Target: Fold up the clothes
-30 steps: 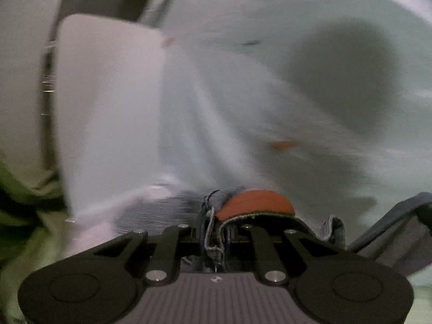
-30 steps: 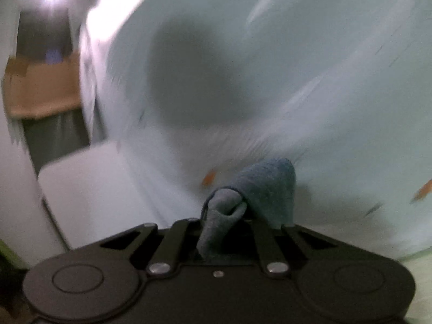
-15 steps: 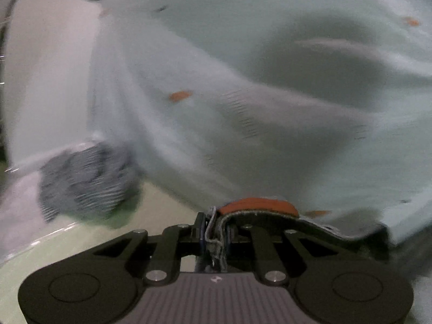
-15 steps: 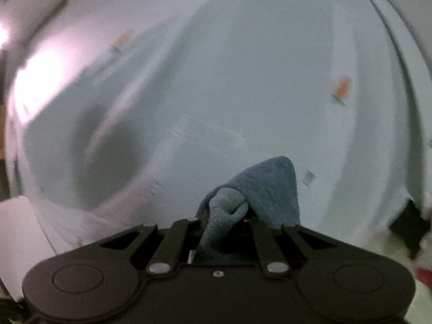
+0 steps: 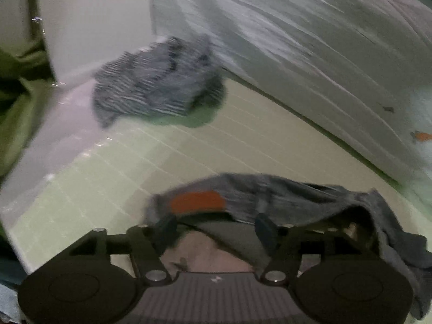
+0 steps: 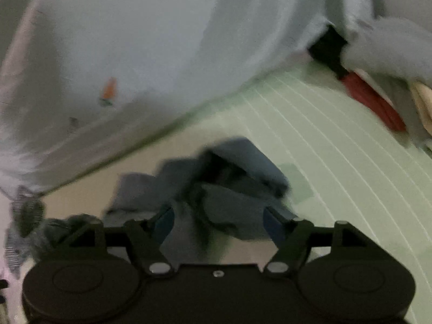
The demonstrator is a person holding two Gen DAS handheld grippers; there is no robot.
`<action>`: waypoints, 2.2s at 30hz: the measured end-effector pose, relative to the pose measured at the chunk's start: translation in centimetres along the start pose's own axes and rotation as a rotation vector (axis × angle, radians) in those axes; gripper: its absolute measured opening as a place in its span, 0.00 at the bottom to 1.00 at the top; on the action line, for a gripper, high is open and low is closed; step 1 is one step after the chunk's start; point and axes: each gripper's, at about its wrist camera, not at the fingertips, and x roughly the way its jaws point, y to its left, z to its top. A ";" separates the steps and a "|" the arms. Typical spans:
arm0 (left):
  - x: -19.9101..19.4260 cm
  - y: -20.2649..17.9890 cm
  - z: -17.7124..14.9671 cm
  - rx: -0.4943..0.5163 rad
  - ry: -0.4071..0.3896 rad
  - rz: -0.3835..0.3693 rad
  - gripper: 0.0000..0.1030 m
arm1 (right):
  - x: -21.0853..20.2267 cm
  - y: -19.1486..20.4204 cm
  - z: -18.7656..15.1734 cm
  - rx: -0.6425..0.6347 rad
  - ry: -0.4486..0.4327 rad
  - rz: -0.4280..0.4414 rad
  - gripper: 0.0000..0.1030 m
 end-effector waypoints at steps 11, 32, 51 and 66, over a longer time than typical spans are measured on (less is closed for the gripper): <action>3.8 -11.6 0.6 0.187 0.050 -0.218 0.87 | 5.9 -2.7 2.7 -0.005 0.002 -0.145 0.77; 4.0 -4.7 12.1 0.072 -0.236 0.042 0.08 | 3.9 -1.9 13.5 -0.161 -0.275 -0.251 0.02; 7.3 0.0 5.7 0.029 0.003 0.160 0.87 | 13.6 5.7 7.2 -0.123 0.079 0.013 0.55; 5.9 -0.1 1.0 0.042 0.099 0.176 0.90 | 13.7 9.6 2.8 -0.306 0.144 0.095 0.08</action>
